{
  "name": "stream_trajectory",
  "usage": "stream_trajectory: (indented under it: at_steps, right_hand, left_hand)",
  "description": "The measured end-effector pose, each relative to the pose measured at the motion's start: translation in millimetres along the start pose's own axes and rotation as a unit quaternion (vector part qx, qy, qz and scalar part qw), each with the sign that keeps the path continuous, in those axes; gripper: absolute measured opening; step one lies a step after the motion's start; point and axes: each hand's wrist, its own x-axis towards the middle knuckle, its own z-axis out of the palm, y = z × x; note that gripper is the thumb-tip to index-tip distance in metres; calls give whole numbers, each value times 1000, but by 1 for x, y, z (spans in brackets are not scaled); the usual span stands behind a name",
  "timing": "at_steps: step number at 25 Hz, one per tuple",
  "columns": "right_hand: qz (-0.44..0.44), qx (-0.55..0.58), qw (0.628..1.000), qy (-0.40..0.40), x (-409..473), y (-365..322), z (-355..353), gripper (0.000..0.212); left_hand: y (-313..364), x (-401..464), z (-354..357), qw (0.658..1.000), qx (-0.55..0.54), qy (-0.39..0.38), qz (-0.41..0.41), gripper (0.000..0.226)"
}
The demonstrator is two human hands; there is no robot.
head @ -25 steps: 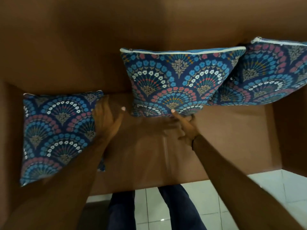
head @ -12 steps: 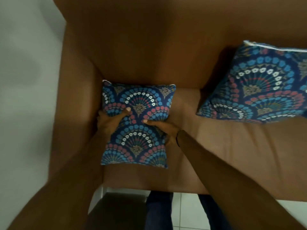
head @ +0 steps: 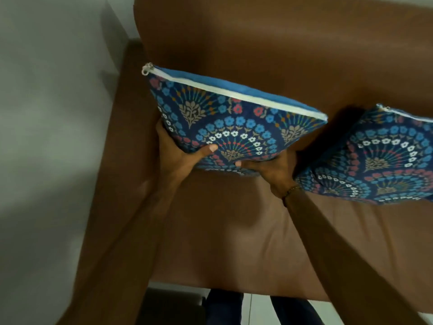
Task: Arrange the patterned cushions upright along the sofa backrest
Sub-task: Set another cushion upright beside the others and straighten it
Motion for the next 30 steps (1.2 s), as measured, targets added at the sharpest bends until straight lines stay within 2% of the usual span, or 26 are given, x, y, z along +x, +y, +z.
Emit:
stream_trajectory:
  at_steps: [3,6,10,12,14,16,18,22,25,27,28,30]
  right_hand:
    - [40,-15,999,-17,4,8,23,79]
    - [60,-6,998,-36,17,7,31,84]
    - [31,-32,996,-71,25,5,15,93]
    - [9,-41,997,-59,16,11,6,101]
    - [14,-42,999,-28,0,21,-11,99]
    - [27,-66,997,20,-17,30,-40,92]
    - [24,-84,994,71,-32,40,-81,79]
    - [15,-63,981,182,-56,54,-182,57]
    - [11,-15,963,267,-75,63,-284,60]
    - [25,4,954,300,-75,64,-355,72]
    - [42,9,956,291,-69,62,-385,85]
    - [82,22,972,219,-46,56,-434,120]
  left_hand:
    - [-13,2,-4,999,26,34,15,126]
    - [-20,-1,-11,999,32,44,-8,138]
    - [-24,-12,-2,999,11,32,1,125]
    - [-25,-37,13,997,4,72,-25,118]
    - [-25,-67,33,993,27,105,-40,104]
    - [-22,-96,59,994,80,80,-2,80]
    - [-18,-118,93,995,96,16,33,66]
    - [9,-148,182,993,78,-90,11,78]
    - [32,-163,260,988,54,-142,10,90]
    - [48,-163,304,988,49,-145,12,103]
    - [56,-161,322,989,41,-142,5,112]
    - [62,-151,354,991,32,-129,0,126]
